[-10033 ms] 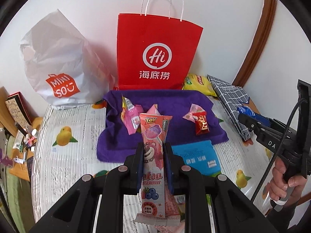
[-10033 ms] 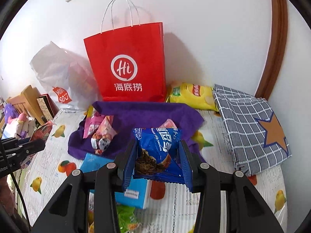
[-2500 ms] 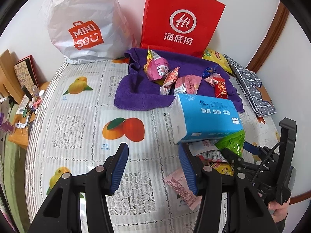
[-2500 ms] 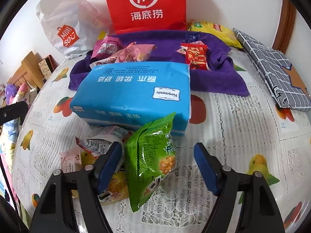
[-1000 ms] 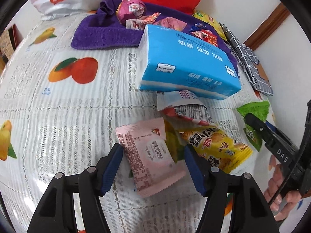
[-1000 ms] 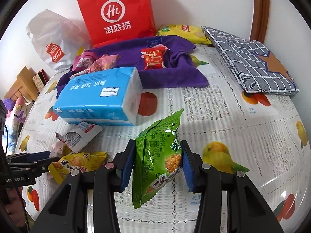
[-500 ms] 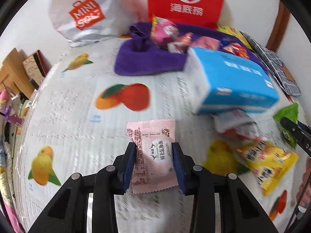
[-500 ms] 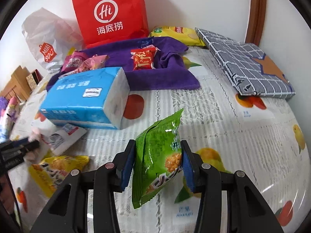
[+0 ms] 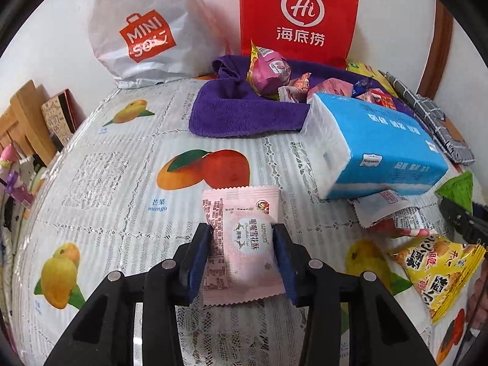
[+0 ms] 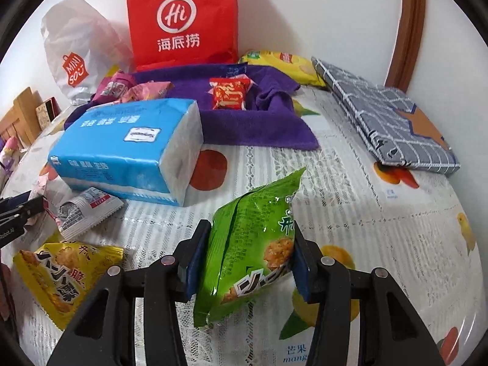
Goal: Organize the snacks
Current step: 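Lift the pink biscuit packet and green bag in both grippers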
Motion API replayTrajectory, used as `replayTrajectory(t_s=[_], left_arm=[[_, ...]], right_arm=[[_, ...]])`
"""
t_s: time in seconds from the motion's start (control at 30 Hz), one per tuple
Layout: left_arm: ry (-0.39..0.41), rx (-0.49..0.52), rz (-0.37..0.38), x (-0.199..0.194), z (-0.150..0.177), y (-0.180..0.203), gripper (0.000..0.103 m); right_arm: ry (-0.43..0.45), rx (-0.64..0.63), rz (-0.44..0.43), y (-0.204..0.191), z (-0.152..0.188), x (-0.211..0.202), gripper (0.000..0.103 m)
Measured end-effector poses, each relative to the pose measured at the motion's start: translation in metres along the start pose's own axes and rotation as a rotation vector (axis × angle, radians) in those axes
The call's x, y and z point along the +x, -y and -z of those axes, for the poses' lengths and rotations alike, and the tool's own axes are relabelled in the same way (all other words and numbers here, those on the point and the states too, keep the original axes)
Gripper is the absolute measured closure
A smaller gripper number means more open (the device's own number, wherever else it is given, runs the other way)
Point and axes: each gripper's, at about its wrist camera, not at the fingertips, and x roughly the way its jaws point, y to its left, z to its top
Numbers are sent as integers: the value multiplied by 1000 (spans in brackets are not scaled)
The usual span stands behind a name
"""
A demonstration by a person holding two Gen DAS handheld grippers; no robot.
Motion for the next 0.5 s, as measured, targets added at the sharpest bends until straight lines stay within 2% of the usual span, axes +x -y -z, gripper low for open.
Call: replayTrajectory(t_s=[0.07, 0.17, 0.5], left_arm=[[0, -1, 1, 0, 1, 0, 62], [0, 8, -9, 1, 1, 0, 61], [-1, 4, -1, 0, 1, 2, 61]], right_arm=[[-28, 30, -13, 6, 0, 6, 53], [-18, 51, -34, 9, 0, 5, 53], [-27, 4, -14, 1, -1, 8, 46]])
